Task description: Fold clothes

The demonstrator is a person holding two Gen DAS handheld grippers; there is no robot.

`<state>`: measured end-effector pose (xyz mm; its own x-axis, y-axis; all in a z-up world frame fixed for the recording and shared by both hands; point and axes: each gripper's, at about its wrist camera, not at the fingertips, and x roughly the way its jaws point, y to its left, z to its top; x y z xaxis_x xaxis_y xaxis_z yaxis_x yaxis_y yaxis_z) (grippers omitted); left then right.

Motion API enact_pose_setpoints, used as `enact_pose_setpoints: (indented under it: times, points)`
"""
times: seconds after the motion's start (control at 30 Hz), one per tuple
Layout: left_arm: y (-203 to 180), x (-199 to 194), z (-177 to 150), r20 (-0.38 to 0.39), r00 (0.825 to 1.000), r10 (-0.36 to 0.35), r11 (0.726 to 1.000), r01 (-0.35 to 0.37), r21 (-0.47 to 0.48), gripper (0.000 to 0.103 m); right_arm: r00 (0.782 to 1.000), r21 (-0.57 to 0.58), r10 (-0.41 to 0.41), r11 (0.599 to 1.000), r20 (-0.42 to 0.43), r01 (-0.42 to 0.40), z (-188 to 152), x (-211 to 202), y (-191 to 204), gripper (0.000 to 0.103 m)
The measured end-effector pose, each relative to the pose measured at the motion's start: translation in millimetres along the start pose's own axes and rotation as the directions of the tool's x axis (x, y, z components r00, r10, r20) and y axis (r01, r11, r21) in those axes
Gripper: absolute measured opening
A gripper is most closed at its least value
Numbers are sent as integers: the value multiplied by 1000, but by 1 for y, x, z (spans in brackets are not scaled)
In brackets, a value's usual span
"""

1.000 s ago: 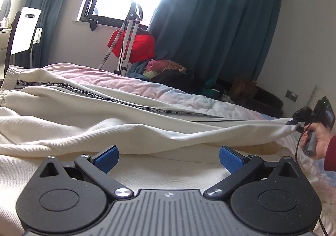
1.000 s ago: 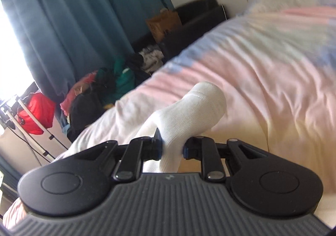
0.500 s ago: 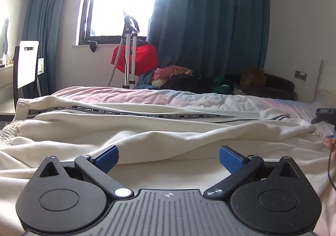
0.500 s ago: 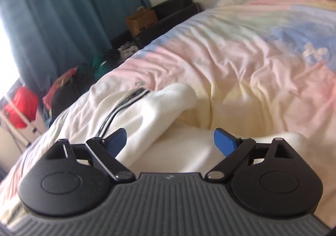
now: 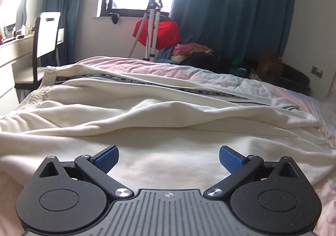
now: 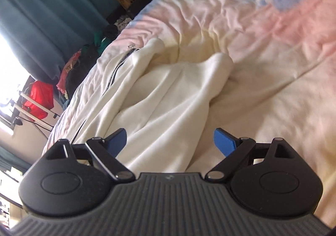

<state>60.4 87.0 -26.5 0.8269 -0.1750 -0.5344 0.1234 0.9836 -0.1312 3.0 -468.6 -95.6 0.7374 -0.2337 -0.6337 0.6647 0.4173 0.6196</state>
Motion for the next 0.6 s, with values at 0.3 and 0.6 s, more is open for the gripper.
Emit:
enact_pose_setpoints:
  times: [0.3,0.6]
  points:
    - [115,-62,33,-70,992,110,935,-127,-331,103,992,453,116,883,43,-123,2,5,-70,81]
    - [208,-77,27,-36,977,211,789,-192,-584,103,994,455,105,884,37,-110,8,37,-71,80]
